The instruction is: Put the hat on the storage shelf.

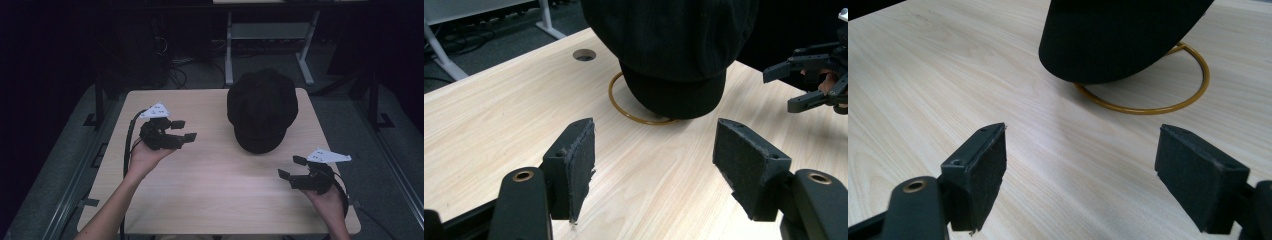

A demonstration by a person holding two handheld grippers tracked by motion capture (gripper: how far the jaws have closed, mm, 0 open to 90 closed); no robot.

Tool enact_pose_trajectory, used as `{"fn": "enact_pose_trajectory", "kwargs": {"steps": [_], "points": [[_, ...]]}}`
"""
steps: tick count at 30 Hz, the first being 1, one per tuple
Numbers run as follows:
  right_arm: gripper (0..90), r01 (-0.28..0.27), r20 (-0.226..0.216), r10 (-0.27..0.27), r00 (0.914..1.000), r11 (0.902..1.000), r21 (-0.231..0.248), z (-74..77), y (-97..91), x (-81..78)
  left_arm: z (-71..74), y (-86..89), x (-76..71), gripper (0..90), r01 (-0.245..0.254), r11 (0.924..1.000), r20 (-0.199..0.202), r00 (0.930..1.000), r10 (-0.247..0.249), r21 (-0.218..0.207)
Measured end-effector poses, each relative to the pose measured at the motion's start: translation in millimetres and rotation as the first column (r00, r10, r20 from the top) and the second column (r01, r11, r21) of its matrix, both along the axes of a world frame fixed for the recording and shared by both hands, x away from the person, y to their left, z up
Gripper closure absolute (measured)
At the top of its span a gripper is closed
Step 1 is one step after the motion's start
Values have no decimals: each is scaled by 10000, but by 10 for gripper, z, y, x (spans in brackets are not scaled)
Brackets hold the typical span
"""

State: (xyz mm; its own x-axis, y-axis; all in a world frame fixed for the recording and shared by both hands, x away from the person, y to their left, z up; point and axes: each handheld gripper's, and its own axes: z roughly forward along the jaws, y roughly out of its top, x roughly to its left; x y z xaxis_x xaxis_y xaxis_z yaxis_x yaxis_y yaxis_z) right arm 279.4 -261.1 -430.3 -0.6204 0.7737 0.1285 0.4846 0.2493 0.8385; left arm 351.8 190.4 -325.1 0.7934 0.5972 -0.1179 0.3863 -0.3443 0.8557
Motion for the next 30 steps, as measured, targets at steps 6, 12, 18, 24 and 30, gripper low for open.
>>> {"fn": "enact_pose_trajectory", "kwargs": {"steps": [6,12,18,24,30], "points": [[203,-17,-83,16,10000,10000,-56,-14,1,0,-87,72,-53,320,-89,10000,-39,10000,89,-15],[203,-54,-154,53,9999,9999,-106,-35,0,-1,-193,137,-114,314,-229,9997,-77,9997,229,51],[203,-63,-155,61,9999,9999,-116,-41,-6,-6,-300,194,-158,311,-324,9995,-229,9992,325,44],[204,-120,-208,117,9997,9998,-145,-50,-8,-16,-432,220,-217,309,-371,9991,-262,9990,376,193],[206,-184,-228,181,9996,9997,-137,-60,-29,-28,-532,262,-281,306,-416,9986,-227,9988,423,313]]}}
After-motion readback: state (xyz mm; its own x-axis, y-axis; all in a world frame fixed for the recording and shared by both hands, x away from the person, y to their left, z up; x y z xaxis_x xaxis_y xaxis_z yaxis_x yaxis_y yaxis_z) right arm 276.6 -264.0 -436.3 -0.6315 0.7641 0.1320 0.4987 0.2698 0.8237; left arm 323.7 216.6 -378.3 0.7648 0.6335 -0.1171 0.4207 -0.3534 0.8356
